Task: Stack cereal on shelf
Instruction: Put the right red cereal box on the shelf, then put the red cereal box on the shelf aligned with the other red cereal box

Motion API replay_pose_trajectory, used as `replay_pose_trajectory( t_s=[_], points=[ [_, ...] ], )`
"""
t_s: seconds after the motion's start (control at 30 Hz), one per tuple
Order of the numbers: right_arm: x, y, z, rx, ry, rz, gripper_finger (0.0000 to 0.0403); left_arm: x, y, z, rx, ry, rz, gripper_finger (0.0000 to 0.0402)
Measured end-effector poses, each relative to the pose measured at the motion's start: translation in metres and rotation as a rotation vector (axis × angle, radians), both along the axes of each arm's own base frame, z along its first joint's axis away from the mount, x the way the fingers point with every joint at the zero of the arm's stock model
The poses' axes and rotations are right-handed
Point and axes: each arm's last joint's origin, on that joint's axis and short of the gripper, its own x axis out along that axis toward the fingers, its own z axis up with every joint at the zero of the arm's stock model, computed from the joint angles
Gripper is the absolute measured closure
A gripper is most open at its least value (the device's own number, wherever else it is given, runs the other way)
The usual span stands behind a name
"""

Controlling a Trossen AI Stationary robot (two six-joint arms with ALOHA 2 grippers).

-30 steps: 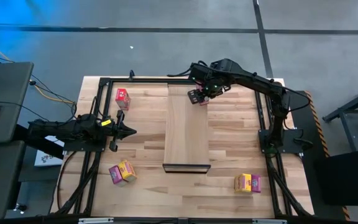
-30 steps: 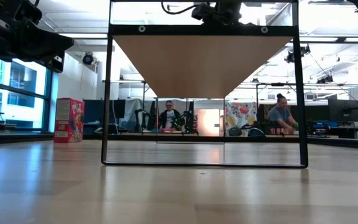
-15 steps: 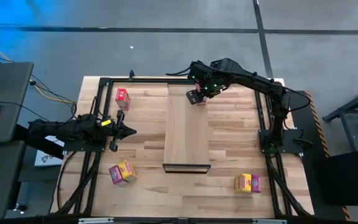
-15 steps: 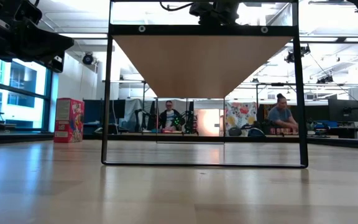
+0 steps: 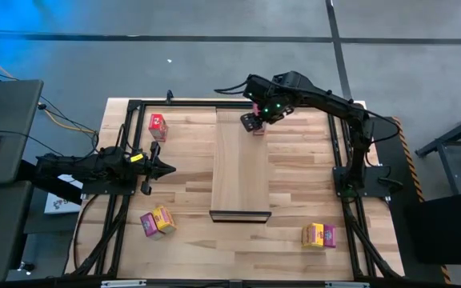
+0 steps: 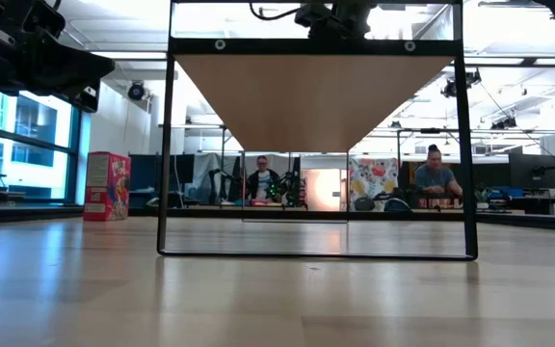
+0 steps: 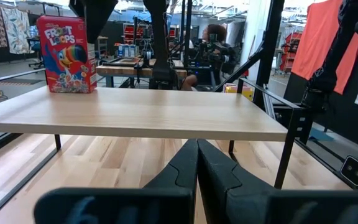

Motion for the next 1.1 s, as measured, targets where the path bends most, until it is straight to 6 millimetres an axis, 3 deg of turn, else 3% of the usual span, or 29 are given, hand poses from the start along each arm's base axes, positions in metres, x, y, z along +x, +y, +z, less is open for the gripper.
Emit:
replay_pose_trajectory(
  t_s=[0.43,0.63,0.9,1.1],
  points=[
    [-0.009,0.003,-0.002,0.023,0.093,0.051,0.0165,0.0,0.0,0.0,0.0,0.0,0.0,0.0402],
    [-0.011,0.007,0.002,0.023,0.075,0.162,0.0165,0.0,0.0,0.0,0.0,0.001,0.0,0.0401],
    [-0.02,0.032,0.021,-0.002,0.015,0.306,0.0165,0.0,0.0,0.0,0.0,0.001,0.0,0.0402],
    [-0.038,0.058,0.044,-0.155,-0.007,0.371,0.0165,0.0,0.0,0.0,0.0,0.0,0.0,0.0401]
  ],
)
